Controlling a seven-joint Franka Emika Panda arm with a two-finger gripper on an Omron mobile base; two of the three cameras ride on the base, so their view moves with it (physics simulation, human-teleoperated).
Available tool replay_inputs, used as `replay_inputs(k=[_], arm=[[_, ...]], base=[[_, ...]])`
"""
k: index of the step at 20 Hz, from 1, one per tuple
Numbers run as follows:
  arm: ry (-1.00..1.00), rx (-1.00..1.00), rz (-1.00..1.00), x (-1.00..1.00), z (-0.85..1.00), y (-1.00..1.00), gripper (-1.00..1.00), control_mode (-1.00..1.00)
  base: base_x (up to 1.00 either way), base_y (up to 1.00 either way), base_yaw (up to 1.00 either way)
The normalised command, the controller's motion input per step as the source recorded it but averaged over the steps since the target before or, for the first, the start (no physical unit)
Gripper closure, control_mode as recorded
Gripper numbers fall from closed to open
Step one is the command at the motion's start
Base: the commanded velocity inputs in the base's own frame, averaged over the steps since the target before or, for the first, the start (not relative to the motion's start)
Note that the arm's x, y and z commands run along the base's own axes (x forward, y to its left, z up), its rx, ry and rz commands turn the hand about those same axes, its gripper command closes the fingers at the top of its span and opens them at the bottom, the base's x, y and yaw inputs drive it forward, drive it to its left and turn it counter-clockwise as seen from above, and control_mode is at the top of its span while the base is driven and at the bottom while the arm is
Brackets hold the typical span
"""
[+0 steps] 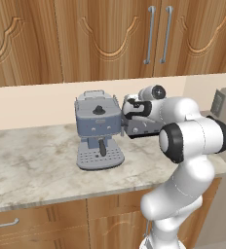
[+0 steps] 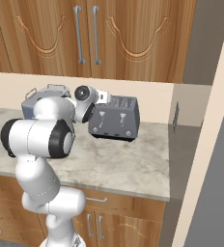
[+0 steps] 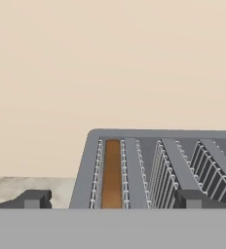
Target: Start the toaster. Once the lever pops up, take the bread to the plate on the dining counter.
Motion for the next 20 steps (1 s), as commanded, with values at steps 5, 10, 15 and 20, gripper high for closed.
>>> replay_inputs(k=[5,10,15,20], arm=[[0.00,0.00,0.00,0.00,0.00,0.00,-1.00,-1.00],[0.00,0.00,0.00,0.00,0.00,0.00,-1.00,-1.00],[0.00,0.00,0.00,0.00,0.00,0.00,-1.00,-1.00],[0.00,0.00,0.00,0.00,0.00,0.00,-1.00,-1.00]], base=[[0.00,0.00,0.00],[0.00,0.00,0.00],[0.00,0.00,0.00],[0.00,0.00,0.00]])
